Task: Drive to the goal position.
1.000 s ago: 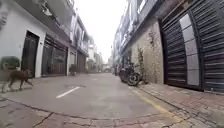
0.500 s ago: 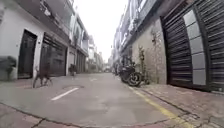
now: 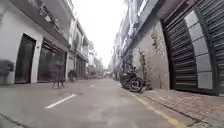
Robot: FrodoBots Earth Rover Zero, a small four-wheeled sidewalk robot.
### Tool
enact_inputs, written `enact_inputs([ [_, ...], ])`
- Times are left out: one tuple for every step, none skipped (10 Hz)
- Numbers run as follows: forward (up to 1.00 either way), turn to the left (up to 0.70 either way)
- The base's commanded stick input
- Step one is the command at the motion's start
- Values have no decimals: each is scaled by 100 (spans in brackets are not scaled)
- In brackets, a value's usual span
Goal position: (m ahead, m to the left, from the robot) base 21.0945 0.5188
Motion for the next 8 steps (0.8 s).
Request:
enact_inputs([
  [48, 1],
  [48, 1],
  [48, 1],
  [48, 1],
  [48, 1],
  [48, 1],
  [48, 1],
  [48, 1],
])
